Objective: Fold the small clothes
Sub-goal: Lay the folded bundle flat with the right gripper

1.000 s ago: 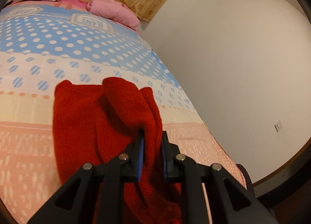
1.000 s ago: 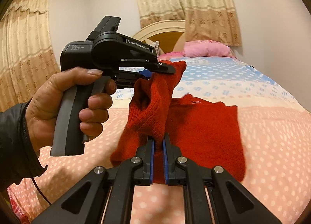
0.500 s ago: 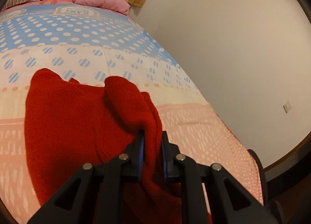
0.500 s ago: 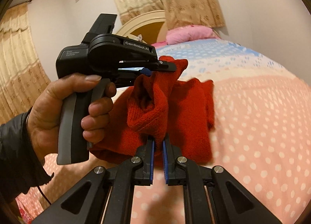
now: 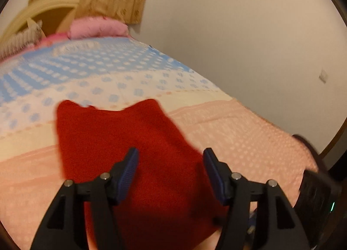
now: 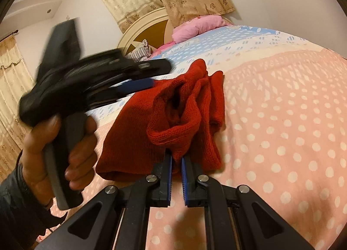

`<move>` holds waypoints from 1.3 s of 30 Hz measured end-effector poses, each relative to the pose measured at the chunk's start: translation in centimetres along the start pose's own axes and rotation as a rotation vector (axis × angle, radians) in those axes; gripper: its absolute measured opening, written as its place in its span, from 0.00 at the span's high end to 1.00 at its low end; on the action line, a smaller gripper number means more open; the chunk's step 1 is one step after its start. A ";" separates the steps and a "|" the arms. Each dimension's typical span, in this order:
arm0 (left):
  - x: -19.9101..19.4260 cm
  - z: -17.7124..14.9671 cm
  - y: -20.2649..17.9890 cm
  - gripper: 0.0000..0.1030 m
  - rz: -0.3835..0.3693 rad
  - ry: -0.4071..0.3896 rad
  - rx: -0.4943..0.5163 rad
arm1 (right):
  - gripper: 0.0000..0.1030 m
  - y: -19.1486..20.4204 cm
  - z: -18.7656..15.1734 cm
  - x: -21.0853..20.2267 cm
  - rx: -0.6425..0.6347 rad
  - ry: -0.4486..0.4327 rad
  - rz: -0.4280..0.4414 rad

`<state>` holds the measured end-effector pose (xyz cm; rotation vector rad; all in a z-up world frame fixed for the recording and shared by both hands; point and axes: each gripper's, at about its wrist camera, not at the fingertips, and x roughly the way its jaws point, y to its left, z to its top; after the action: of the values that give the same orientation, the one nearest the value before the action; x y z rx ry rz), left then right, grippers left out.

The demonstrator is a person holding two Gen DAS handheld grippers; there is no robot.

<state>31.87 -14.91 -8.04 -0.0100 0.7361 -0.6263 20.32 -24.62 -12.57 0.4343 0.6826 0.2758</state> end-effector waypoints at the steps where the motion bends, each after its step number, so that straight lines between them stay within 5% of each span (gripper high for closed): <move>1: -0.3 -0.3 0.4 0.35 0.024 -0.007 0.005 | 0.93 0.0 -0.1 0.0 0.002 0.003 -0.001; 5: -1.9 -2.5 3.4 0.25 0.179 -0.035 -0.020 | 0.93 -0.2 -0.3 -0.4 0.011 0.008 -0.011; 12: -1.2 -5.9 5.8 0.19 0.158 0.000 -0.104 | 0.91 1.3 0.7 -3.7 -0.055 -0.120 -0.084; 14: -1.0 -6.1 5.8 0.18 0.143 0.009 -0.116 | 0.68 1.6 1.7 -4.0 -0.054 -0.130 -0.064; 15: -1.0 -5.9 5.7 0.18 0.140 0.011 -0.117 | 0.36 1.7 2.4 -3.9 -0.045 -0.134 -0.055; 16: -0.9 -5.9 5.5 0.17 0.141 0.015 -0.114 | 0.20 1.7 2.9 -3.9 -0.034 -0.148 -0.052; 21: -0.8 -6.5 4.9 0.07 0.149 0.020 -0.090 | 0.20 2.0 7.2 0.9 -0.047 -0.038 -0.076; 23: -0.8 -6.7 5.0 0.05 0.140 0.023 -0.094 | 0.39 1.3 8.2 3.4 -0.013 0.039 -0.068; 24: -0.8 -6.8 5.2 0.04 0.139 0.024 -0.100 | 0.66 0.9 8.5 4.7 -0.009 0.082 -0.090; 25: -0.8 -6.8 5.4 0.04 0.133 0.024 -0.110 | 0.83 0.6 8.5 5.3 -0.002 0.104 -0.104; 37: -0.2 -7.1 5.4 0.00 0.133 0.058 -0.113 | 0.88 -2.7 6.9 3.9 0.025 0.099 -0.154; 39: -0.2 -7.2 5.7 0.00 0.132 0.058 -0.126 | 0.79 -1.7 7.7 3.3 0.000 0.073 -0.187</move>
<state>30.25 -8.71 -14.56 -0.0592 0.8248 -0.4549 28.01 -27.17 -9.84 0.3586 0.7895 0.1151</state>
